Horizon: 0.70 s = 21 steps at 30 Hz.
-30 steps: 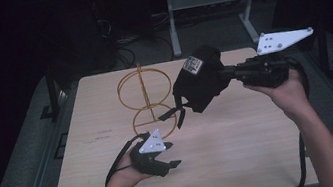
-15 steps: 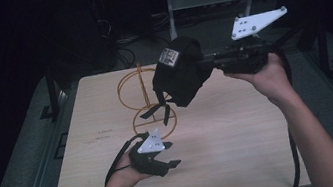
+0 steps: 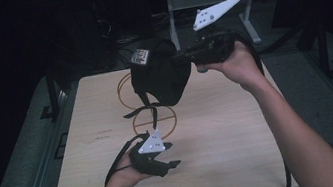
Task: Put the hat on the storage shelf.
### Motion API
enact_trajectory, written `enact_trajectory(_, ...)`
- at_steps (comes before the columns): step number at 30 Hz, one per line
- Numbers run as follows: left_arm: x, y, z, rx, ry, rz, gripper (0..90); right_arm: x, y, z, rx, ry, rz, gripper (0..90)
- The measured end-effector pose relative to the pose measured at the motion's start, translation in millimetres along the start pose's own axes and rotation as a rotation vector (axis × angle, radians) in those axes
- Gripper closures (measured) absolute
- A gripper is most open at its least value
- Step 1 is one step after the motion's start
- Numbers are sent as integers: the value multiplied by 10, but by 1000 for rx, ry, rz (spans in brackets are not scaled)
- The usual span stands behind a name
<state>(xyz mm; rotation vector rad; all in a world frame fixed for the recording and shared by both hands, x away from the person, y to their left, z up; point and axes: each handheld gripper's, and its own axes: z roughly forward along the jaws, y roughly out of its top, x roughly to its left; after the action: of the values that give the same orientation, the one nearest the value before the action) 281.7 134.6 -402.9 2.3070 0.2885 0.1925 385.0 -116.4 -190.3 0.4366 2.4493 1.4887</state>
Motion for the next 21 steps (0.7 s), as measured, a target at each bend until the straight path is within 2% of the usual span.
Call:
enact_trajectory(2,-11,-4,10,-1,-3,-16,393,-15,37,59,7,0,3,869)
enact_trajectory(7,-6,8,23,1,-6,5,397,-75,143,203,10,-6,8,870)
enact_trajectory(21,-36,25,27,1,-16,21,402,-206,304,579,8,-15,40,870)
